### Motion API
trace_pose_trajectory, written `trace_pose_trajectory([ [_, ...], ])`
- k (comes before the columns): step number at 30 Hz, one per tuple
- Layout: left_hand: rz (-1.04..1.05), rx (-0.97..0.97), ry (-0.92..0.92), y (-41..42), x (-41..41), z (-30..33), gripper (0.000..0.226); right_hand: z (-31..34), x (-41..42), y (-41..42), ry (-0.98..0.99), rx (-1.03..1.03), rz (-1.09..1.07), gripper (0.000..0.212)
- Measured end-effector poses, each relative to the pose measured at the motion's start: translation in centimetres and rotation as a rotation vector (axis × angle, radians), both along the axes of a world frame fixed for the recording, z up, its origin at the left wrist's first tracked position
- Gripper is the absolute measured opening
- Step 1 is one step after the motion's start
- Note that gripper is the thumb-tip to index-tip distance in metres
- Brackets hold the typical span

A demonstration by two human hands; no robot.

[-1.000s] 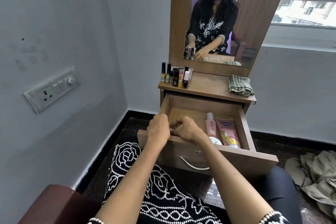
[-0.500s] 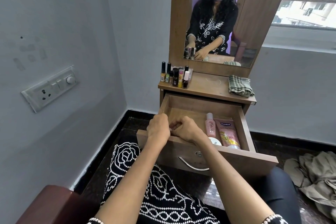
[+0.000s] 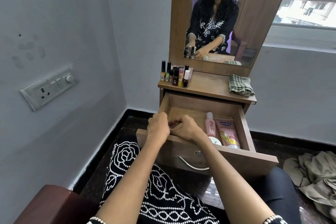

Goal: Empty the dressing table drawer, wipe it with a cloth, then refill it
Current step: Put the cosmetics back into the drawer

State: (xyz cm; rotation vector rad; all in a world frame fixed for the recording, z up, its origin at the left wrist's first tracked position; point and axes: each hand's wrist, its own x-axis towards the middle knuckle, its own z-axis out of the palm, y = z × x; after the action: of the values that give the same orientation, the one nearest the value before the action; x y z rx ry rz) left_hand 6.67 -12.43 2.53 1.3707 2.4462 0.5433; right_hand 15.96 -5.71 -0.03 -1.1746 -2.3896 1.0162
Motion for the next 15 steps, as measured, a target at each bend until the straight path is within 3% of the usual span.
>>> trace_pose_trajectory([
  [15,0.044,-0.012,-0.058,0.57,-0.33,-0.07,0.025,0.06,0.12,0.05,0.031,-0.024,0.012,0.025],
])
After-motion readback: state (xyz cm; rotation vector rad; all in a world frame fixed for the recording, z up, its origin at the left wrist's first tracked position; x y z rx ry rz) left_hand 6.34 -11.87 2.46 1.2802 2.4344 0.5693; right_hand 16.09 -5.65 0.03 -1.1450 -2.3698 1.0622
